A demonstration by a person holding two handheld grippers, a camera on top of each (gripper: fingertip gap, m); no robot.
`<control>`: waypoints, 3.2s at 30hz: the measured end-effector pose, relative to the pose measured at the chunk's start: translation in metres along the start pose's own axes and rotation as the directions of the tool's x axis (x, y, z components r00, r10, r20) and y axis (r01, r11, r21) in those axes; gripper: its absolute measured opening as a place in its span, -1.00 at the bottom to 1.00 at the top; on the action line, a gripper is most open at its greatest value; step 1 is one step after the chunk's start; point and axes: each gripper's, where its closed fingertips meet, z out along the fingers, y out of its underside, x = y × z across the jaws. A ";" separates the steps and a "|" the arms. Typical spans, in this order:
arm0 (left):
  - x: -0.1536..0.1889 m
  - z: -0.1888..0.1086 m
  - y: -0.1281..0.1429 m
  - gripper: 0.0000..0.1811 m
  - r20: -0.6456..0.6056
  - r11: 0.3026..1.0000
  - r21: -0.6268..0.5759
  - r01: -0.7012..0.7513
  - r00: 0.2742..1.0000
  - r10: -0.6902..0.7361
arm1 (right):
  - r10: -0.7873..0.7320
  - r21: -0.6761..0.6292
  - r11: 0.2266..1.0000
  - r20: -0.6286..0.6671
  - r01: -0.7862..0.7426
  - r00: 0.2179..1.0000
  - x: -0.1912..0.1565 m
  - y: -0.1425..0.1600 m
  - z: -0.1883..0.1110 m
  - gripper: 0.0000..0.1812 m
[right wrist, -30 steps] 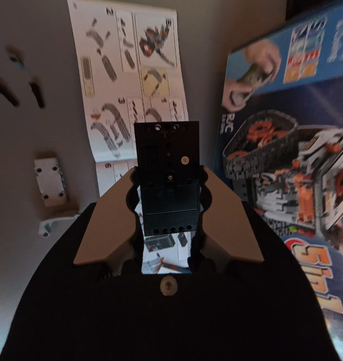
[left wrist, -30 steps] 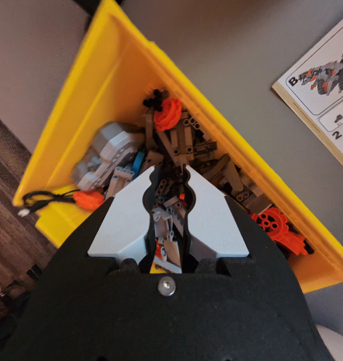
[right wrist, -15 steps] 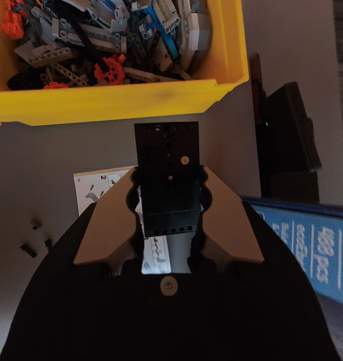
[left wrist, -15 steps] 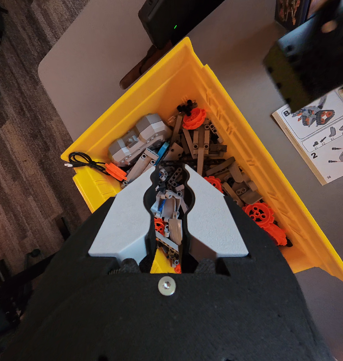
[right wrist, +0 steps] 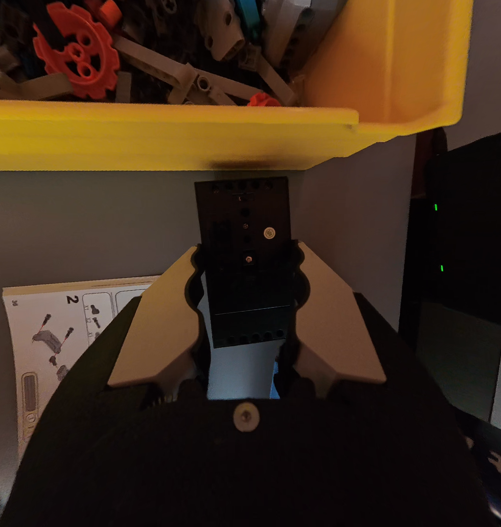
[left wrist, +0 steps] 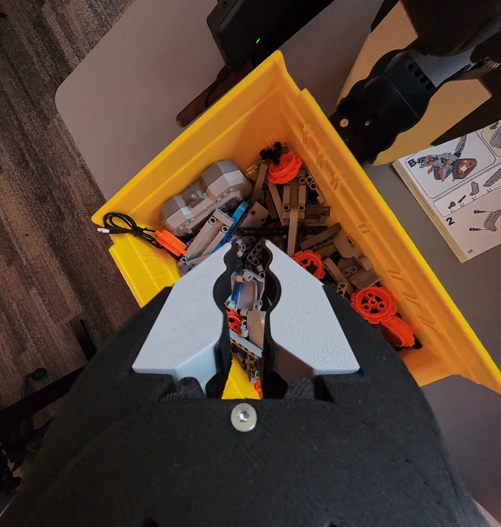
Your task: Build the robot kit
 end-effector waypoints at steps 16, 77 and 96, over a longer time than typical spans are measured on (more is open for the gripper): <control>0.024 0.053 -0.016 -0.78 -0.133 0.998 0.003 -0.058 0.989 0.058 | 0.148 0.482 0.870 -0.046 -0.108 0.988 -0.087 -0.009 -0.130 -0.45; 0.029 0.031 0.079 -0.25 -0.182 0.914 -0.392 -0.106 0.983 0.037 | 0.441 0.569 0.792 -0.285 -0.220 0.851 -0.157 0.146 -0.165 -0.58; 0.006 0.065 0.085 -0.78 -0.092 0.865 -0.501 0.020 0.993 -0.076 | 0.405 0.515 0.835 -0.335 -0.194 0.851 -0.157 0.153 -0.161 -0.59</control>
